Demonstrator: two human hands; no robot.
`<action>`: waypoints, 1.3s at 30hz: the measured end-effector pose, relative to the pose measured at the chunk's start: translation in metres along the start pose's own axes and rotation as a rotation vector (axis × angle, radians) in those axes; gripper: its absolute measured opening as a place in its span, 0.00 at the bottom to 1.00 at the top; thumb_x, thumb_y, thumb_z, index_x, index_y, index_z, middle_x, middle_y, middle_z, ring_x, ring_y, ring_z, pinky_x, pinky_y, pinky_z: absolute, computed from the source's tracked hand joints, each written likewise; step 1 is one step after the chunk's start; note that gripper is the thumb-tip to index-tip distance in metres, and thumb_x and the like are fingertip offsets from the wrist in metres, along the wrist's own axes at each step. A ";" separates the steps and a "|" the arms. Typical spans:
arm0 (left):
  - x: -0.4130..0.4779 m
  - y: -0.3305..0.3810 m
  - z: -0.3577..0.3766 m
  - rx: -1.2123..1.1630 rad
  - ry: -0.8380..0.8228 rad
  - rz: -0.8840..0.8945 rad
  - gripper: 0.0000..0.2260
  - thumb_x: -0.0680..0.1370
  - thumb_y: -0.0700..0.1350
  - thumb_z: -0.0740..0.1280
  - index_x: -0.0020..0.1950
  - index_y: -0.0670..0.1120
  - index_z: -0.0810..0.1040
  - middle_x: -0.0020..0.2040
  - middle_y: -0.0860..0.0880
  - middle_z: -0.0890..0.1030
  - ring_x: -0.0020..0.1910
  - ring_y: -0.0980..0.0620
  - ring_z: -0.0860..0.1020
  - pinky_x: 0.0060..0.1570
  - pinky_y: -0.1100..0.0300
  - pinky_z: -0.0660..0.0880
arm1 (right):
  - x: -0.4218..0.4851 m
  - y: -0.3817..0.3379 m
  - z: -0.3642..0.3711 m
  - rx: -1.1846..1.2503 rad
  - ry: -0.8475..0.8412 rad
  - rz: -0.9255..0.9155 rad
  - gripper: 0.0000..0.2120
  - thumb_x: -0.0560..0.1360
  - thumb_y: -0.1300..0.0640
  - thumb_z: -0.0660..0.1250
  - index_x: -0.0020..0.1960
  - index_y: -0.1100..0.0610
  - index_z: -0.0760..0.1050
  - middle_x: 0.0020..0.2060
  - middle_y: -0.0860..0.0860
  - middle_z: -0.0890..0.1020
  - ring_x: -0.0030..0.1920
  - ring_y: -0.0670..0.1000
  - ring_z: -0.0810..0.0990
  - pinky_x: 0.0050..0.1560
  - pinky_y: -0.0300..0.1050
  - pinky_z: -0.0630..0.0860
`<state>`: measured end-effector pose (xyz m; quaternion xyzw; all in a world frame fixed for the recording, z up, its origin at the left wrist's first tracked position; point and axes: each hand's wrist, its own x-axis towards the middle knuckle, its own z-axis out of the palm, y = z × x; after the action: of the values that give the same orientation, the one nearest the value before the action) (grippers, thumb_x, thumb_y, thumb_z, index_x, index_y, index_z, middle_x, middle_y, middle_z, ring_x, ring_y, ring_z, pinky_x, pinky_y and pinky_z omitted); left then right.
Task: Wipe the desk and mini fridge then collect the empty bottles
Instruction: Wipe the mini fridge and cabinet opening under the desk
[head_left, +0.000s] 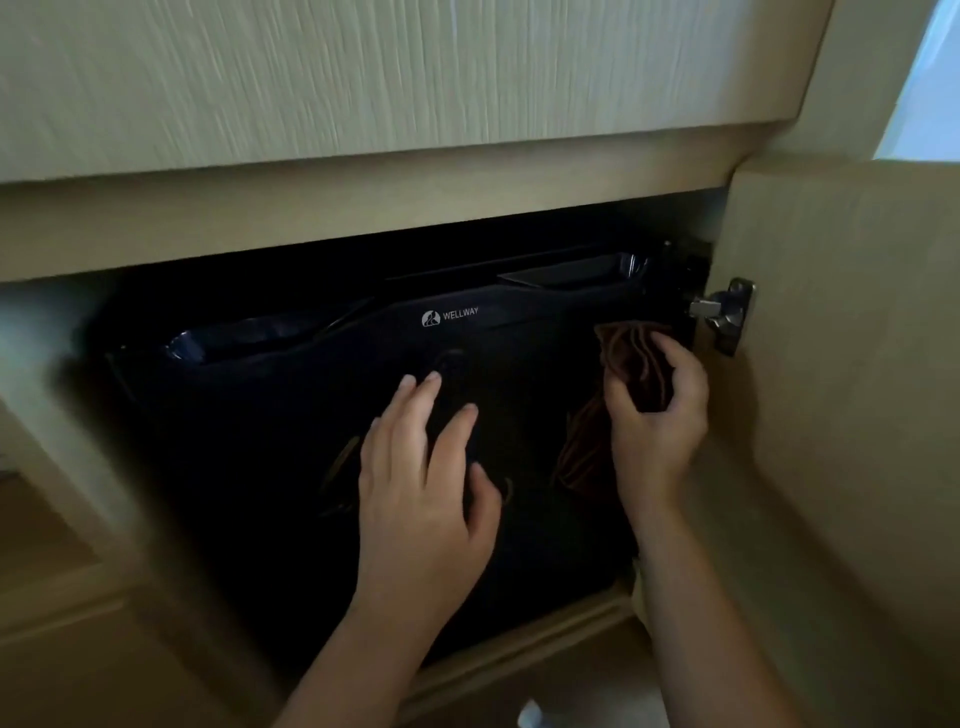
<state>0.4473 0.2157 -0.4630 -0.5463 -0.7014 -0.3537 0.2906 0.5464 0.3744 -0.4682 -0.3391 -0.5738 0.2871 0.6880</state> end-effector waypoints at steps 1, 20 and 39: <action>-0.001 -0.001 0.000 0.016 0.020 0.026 0.17 0.75 0.43 0.59 0.62 0.42 0.72 0.67 0.40 0.68 0.71 0.43 0.62 0.60 0.37 0.69 | -0.001 0.002 0.005 -0.003 0.033 -0.024 0.21 0.69 0.66 0.71 0.60 0.59 0.73 0.54 0.53 0.73 0.55 0.42 0.72 0.56 0.26 0.68; -0.009 -0.083 -0.053 0.394 0.282 -0.228 0.29 0.72 0.50 0.57 0.68 0.35 0.64 0.70 0.30 0.59 0.69 0.31 0.59 0.63 0.35 0.60 | -0.051 -0.007 0.049 -0.207 0.067 -0.285 0.17 0.72 0.51 0.66 0.58 0.56 0.78 0.58 0.64 0.73 0.55 0.61 0.72 0.58 0.39 0.64; -0.001 -0.066 -0.052 0.258 0.155 -0.452 0.40 0.69 0.43 0.73 0.74 0.38 0.53 0.73 0.31 0.47 0.68 0.27 0.54 0.63 0.34 0.58 | -0.029 0.023 0.025 -0.214 0.005 -0.289 0.21 0.71 0.58 0.67 0.63 0.56 0.73 0.65 0.64 0.68 0.62 0.60 0.68 0.61 0.47 0.65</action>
<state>0.3848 0.1626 -0.4456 -0.3055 -0.8207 -0.3579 0.3242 0.5170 0.3691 -0.5010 -0.3251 -0.6420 0.1219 0.6836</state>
